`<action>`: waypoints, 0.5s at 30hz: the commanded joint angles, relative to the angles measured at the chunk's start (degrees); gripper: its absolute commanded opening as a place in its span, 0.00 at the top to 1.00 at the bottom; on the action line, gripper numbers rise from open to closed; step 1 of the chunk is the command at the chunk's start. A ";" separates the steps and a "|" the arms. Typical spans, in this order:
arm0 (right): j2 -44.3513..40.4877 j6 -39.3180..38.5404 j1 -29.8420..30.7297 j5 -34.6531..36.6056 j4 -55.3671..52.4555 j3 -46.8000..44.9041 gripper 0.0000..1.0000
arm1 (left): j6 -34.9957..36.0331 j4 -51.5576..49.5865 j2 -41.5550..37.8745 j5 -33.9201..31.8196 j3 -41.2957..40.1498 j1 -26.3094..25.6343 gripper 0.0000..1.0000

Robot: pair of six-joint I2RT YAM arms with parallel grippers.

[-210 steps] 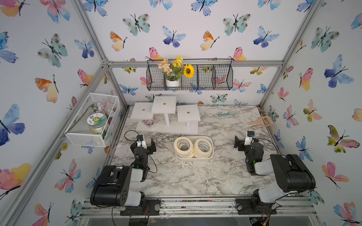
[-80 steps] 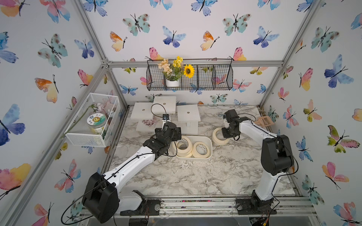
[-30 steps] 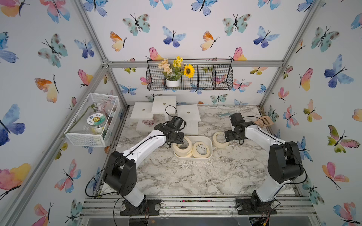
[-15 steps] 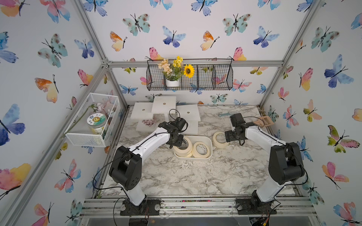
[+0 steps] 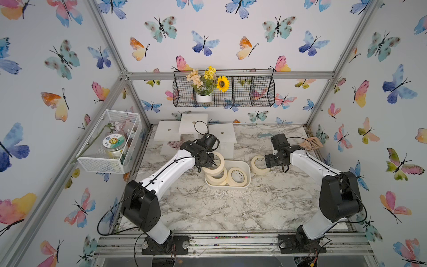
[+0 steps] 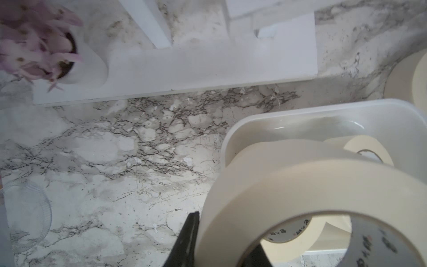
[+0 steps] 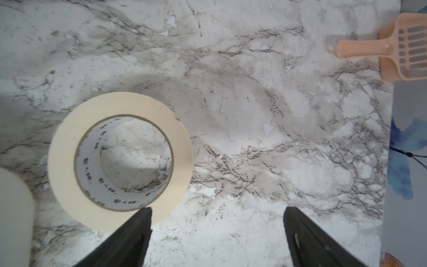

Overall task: Take out the art tape in the storage box
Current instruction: Pick up the art tape from the storage box, then place the art tape at the center of the board.

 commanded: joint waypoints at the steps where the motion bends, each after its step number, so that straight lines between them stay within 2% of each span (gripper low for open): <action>1: -2.47 -0.87 5.56 -2.14 1.08 -0.94 0.06 | -4.13 6.97 -8.83 -4.96 -7.66 8.12 0.99; 5: -3.37 -0.88 12.84 -7.87 0.66 -0.39 0.12 | -7.70 17.94 -17.02 -4.67 -21.52 16.09 1.00; 8: -4.52 -0.96 16.27 -13.68 0.01 0.12 0.16 | -9.64 22.91 -19.41 -4.92 -28.57 19.66 1.00; 15: -6.92 -1.93 19.35 -24.34 1.86 -1.27 0.26 | -15.19 36.96 -13.50 -4.02 -43.04 23.61 1.00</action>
